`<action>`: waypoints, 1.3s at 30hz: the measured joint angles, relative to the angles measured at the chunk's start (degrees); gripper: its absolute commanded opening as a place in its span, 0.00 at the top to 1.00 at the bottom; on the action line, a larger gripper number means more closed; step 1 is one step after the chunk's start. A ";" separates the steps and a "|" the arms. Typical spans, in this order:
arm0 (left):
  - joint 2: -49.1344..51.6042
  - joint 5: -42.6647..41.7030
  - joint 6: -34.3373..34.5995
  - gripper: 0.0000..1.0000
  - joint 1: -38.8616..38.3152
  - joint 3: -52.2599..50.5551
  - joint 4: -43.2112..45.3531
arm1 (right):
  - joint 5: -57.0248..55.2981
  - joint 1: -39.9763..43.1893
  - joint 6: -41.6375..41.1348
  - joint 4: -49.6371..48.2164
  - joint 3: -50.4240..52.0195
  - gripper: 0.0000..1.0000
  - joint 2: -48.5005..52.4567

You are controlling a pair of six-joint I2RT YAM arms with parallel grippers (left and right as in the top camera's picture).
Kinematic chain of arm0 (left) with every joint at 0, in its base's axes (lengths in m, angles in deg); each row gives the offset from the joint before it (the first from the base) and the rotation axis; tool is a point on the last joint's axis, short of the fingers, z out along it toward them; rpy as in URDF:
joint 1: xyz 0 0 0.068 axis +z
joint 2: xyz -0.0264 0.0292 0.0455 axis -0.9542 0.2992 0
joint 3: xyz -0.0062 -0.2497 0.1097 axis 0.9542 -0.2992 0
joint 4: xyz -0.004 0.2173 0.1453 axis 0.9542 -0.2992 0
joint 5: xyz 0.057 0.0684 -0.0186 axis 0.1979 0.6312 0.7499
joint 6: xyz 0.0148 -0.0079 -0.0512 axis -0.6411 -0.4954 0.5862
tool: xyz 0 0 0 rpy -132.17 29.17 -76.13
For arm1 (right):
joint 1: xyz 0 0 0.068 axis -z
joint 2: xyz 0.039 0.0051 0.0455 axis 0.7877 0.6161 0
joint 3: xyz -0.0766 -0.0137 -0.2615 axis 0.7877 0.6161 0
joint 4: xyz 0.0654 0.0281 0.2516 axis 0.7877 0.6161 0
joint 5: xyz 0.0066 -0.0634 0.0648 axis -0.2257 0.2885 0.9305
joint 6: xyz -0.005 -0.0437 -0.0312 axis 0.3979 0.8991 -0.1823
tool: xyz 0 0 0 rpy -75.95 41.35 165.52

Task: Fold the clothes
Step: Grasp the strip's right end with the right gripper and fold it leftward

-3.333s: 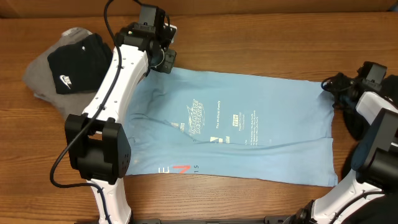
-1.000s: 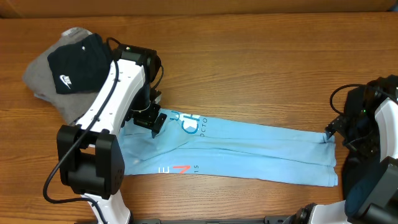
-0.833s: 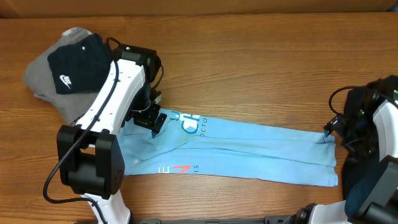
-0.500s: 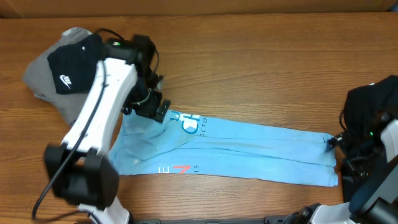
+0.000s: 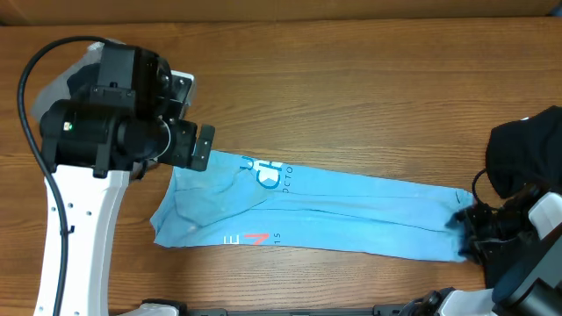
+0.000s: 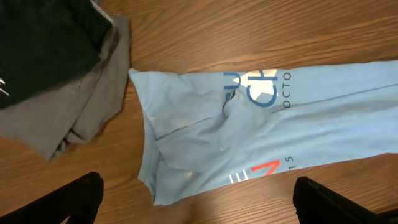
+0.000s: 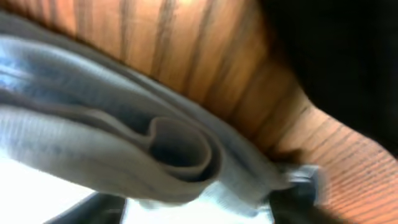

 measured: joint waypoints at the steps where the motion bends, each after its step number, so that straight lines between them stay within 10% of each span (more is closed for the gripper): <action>1: -0.07 0.02 0.00 0.00 0.00 0.00 -0.11 | 0.02 0.00 -0.04 -0.35 0.31 0.79 -0.11; 4: -0.04 0.28 0.00 0.00 0.00 0.00 -0.15 | 2.47 -0.02 1.29 -2.03 0.61 0.96 -0.11; 23: -0.04 3.67 0.00 0.00 0.00 0.00 -0.52 | 21.29 -9.20 14.21 9.64 -4.92 0.96 -23.74; 39: -0.04 3.91 0.00 0.00 0.00 0.00 0.09 | 10.95 -25.51 10.60 9.94 -4.74 0.96 -23.45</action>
